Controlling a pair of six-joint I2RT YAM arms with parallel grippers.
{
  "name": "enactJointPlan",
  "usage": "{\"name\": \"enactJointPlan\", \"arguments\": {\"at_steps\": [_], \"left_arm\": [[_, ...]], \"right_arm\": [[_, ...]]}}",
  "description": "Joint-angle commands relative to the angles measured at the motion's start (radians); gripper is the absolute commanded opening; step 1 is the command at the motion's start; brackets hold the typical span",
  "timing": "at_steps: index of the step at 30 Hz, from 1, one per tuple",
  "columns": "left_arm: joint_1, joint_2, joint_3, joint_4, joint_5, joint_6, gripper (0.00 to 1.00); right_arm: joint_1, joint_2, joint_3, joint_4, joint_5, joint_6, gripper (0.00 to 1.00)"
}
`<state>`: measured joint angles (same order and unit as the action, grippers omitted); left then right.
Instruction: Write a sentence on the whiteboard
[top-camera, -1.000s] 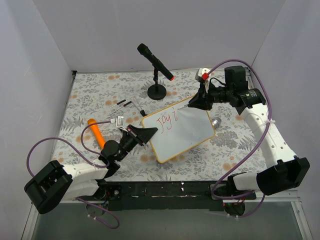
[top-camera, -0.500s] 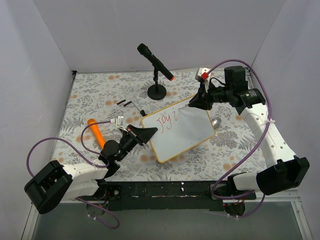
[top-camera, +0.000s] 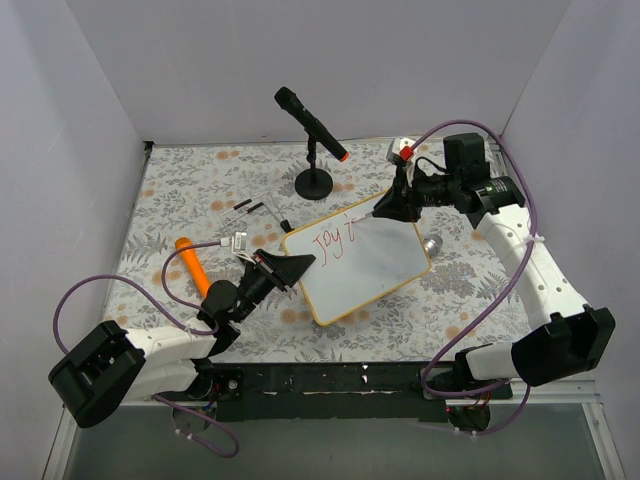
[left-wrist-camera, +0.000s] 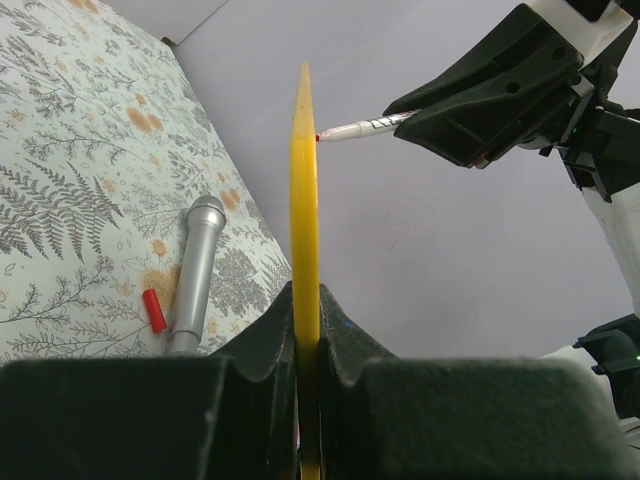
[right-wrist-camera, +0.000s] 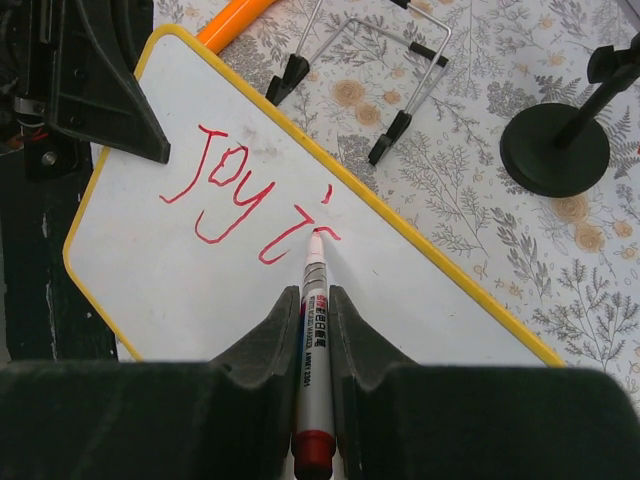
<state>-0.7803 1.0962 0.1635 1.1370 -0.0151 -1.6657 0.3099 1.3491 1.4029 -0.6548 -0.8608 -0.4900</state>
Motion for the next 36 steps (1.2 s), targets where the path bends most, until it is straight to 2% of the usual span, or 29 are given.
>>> {"name": "enactJointPlan", "arguments": {"at_steps": [1, 18, 36], "left_arm": [[0.003, -0.013, 0.025, 0.150, 0.003, -0.034, 0.00], [0.004, -0.033, 0.019, 0.138, -0.005, -0.031, 0.00], [0.004, -0.030, 0.028, 0.141, 0.000, -0.031, 0.00]], "right_arm": [[0.008, -0.011, -0.027, 0.003, -0.029, -0.015, 0.01], [0.005, -0.077, -0.091, 0.015, 0.068, -0.013, 0.01], [0.006, -0.087, -0.125, -0.037, 0.002, -0.042, 0.01]]}}
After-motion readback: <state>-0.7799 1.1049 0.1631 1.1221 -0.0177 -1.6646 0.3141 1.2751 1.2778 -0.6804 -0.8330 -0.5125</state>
